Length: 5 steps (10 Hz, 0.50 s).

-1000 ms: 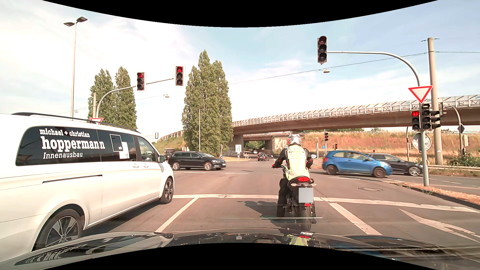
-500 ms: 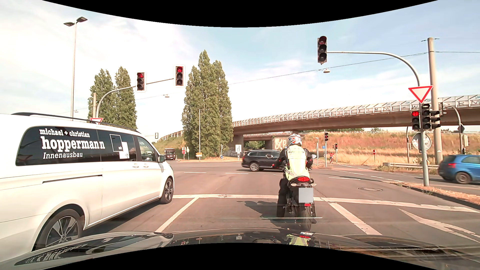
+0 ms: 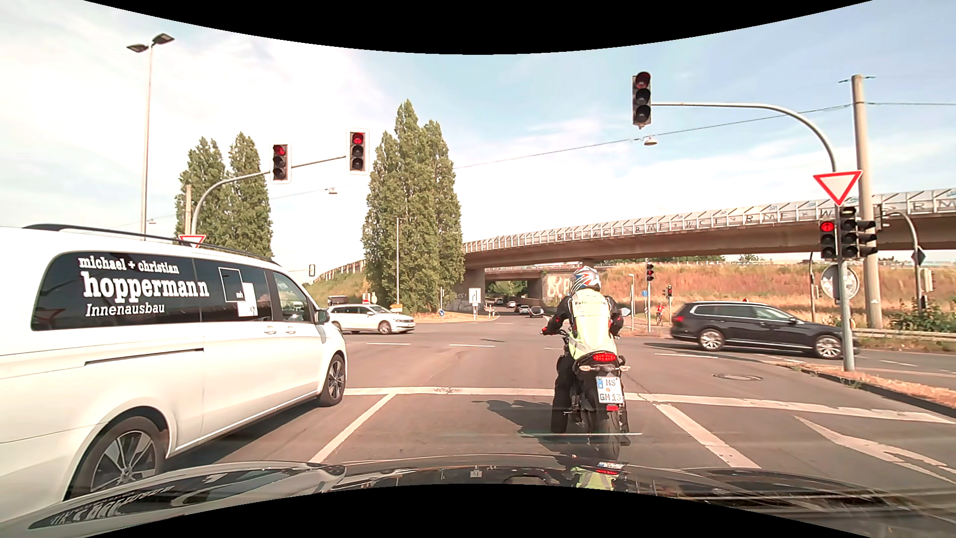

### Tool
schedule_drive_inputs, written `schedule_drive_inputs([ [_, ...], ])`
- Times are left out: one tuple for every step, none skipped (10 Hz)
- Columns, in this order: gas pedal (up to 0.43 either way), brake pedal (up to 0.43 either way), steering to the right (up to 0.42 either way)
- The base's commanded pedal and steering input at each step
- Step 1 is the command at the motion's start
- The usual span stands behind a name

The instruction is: Follow the waypoints while adhering to traffic rules and regulations

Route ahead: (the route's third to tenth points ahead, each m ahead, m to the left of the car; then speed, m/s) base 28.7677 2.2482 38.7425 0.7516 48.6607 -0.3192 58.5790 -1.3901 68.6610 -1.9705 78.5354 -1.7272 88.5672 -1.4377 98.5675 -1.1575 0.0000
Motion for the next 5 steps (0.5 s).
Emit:
schedule_drive_inputs([
  [0.0,0.0,0.124],
  [0.0,0.0,0.124],
  [0.0,0.0,0.124],
  [0.0,0.0,0.123],
  [0.0,0.0,0.123],
])
